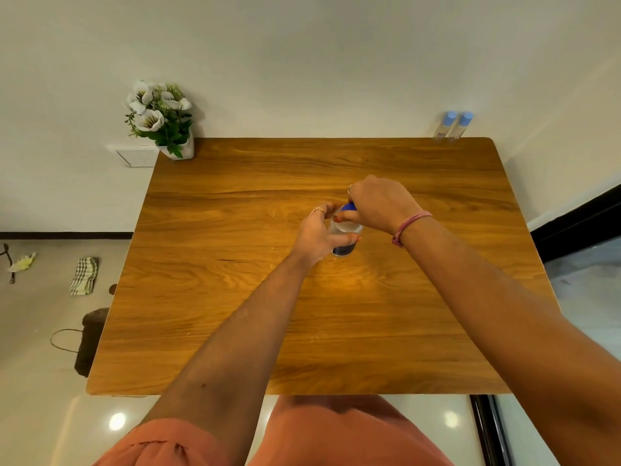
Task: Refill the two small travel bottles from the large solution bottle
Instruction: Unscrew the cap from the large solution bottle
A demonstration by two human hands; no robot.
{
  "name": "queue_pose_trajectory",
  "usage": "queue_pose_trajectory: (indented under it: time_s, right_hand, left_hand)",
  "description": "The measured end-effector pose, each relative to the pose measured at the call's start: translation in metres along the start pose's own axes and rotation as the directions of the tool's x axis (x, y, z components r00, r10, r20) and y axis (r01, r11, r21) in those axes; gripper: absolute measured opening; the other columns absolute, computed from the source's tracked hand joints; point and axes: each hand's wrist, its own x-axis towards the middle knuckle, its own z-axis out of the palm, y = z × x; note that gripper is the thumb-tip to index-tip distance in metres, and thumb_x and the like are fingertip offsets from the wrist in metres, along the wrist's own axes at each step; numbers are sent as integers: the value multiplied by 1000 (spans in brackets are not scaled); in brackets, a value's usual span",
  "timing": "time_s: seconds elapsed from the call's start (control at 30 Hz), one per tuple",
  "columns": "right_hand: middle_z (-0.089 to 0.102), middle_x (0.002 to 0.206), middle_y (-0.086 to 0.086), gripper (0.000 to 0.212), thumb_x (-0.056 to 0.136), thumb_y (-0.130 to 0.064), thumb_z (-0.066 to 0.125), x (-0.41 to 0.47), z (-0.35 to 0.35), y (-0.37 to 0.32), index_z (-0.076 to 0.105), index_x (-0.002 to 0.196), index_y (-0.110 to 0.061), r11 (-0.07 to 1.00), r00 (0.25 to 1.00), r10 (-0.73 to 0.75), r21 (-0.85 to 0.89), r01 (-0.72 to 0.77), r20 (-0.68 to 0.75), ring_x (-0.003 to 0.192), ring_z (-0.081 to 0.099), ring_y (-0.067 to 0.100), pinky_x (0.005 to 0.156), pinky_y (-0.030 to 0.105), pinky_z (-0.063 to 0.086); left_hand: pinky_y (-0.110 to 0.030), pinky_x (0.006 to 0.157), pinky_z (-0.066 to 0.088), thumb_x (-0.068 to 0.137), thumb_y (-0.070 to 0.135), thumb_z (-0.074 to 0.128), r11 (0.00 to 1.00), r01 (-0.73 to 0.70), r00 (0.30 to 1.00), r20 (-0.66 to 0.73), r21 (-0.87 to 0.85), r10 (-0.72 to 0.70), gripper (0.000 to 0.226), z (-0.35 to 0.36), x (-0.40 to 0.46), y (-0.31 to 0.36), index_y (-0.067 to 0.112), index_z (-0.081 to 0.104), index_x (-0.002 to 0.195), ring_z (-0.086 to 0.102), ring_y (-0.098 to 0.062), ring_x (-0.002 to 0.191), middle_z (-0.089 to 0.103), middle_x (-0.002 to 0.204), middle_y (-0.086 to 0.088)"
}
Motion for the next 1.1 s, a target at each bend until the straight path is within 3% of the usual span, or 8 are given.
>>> queue_pose_trajectory:
  time_s: [0.13,0.27,0.37,0.53,0.67,0.8,0.97,1.1]
  right_hand:
    - [55,69,2,62,83,-71,39,-1,4,5,54,78,-11,991,997,63,-112,-66,-35,58,53,15,46,25,38]
    - [57,118,4,53,82,-42,67,4,2,12,52,126,-17,984,985,-93,164,69,146,102,57,21,78,30,49]
    - [60,108,6,27,88,-21,62,2,3,7,59,114,-16,982,989,-122,153,108,82,88,54,16,74,25,45]
    - [56,73,0,40,84,-54,57,1,19,5,60,84,-14,943,985,173,289,-167,3,68,55,14,59,24,46]
    - [65,71,-2,34,82,-49,64,-12,22,18,64,76,-15,396,914,372,862,-315,163,63,61,10,56,21,49]
    - [70,91,2,21,80,-29,72,-31,47,37,64,95,-16,-259,825,463,940,-224,324,81,62,13,68,23,50]
    - [65,104,7,36,75,-13,77,-40,98,41,56,104,-13,-132,763,516,917,-377,388,86,60,13,69,23,51]
    - [64,113,5,47,74,-16,78,-43,128,35,56,116,-11,-2,771,508,896,-444,384,101,60,16,88,30,49]
  left_hand:
    - [-27,92,49,59,24,89,1000,11,1000,-6,-12,-11,76,1,2,-2,16,50,123,57,-14,111,62,119,0]
    - [-17,84,41,59,24,89,1000,-1,1000,-7,7,1,79,0,0,0,11,49,127,55,-11,110,60,122,1]
    - [-9,77,35,59,25,89,1000,-6,1000,-11,16,6,77,0,1,0,12,51,125,54,-10,108,61,120,1]
    - [-12,79,38,63,24,87,999,-2,1000,-6,39,2,75,1,0,1,13,50,126,54,-11,111,59,122,1]
    - [-25,91,46,61,30,88,995,-47,999,-22,92,50,79,1,-2,1,13,48,127,54,-14,113,56,124,-1]
    - [-21,98,38,62,29,87,990,-89,995,44,108,85,91,-3,-5,3,10,39,136,46,-14,121,49,133,-3]
    - [-29,110,32,55,54,82,994,-69,990,129,85,58,117,-19,-13,-5,11,24,147,35,-13,134,35,148,-1]
    - [-33,106,40,82,33,70,1000,-12,991,133,-25,16,84,-38,-22,-12,12,23,147,41,-13,129,39,145,1]
